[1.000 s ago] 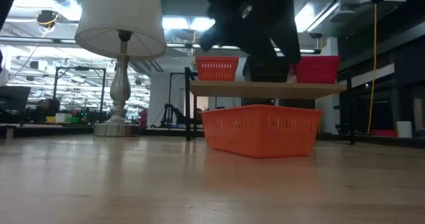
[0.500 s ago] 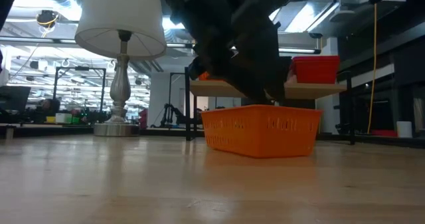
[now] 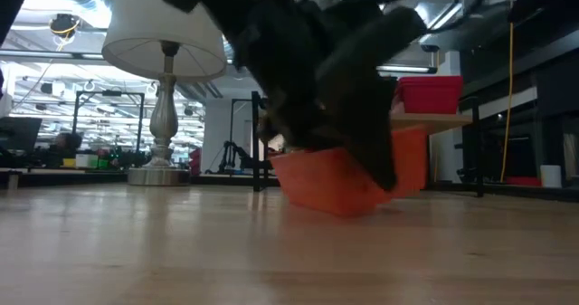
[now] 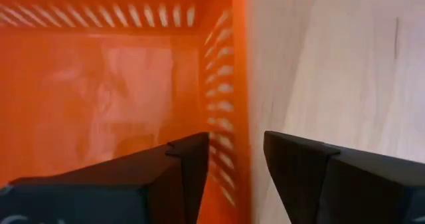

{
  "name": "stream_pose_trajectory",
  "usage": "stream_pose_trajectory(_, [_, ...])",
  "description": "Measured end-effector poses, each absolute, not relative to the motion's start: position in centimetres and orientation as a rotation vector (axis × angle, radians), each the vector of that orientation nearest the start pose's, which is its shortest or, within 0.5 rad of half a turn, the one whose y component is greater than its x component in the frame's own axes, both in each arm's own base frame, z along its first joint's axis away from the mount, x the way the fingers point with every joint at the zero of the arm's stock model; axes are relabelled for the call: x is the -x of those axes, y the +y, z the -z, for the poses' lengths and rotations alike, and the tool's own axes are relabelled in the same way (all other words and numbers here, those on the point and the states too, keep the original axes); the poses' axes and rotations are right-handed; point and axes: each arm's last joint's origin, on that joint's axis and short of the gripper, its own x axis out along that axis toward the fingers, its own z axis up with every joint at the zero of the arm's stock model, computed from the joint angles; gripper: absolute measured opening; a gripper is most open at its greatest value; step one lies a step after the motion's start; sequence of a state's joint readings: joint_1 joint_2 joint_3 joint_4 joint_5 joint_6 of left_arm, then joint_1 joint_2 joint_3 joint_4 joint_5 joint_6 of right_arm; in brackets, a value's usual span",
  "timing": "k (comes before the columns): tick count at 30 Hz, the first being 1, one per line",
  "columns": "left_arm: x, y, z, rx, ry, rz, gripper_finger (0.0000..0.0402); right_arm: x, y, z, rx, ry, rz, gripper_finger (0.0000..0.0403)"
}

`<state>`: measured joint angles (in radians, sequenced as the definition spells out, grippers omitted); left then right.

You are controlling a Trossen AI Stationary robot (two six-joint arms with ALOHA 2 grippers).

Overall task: Stack baskets on shelf by color
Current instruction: Stack the orange bin on the orange bin on the shelf

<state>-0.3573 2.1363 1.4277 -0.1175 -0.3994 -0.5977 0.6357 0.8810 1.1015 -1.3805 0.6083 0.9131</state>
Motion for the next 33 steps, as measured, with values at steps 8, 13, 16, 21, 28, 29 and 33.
stream_pose_trajectory(8, [-42.6, -14.7, -14.4, 0.234, 0.735, -0.253, 0.0120, -10.2, 5.5, -33.5, -0.170, 0.840, 0.386, 0.0086])
stream_pose_trajectory(13, [-43.1, -15.0, -15.7, 0.256, 0.736, -0.191, 0.0018, -10.2, 5.5, -33.5, -0.170, 0.840, 0.386, 0.0086])
stream_pose_trajectory(16, [-43.7, -15.6, -17.9, 0.211, 0.742, -0.095, 0.0005, -10.2, 5.5, -33.5, -0.169, 0.840, 0.386, 0.0086])
stream_pose_trajectory(21, [-43.3, -15.6, -24.5, -0.024, 0.882, -0.014, 0.0001, -10.2, 5.5, -33.5, -0.168, 0.841, 0.386, 0.0086])
stream_pose_trajectory(28, [-40.8, -12.8, -37.6, -0.178, 0.844, 0.009, 0.0001, -10.2, 5.6, -33.5, -0.183, 0.865, 0.365, 0.0086])
stream_pose_trajectory(29, [-40.2, -12.5, -38.9, -0.204, 0.830, -0.013, 0.0001, -10.2, 5.6, -33.5, -0.183, 0.868, 0.363, 0.0086])
stream_pose_trajectory(33, [-37.7, -10.1, -42.1, -0.366, 0.766, -0.148, 0.0000, -10.2, 5.7, -33.4, -0.193, 0.889, 0.346, 0.0086])
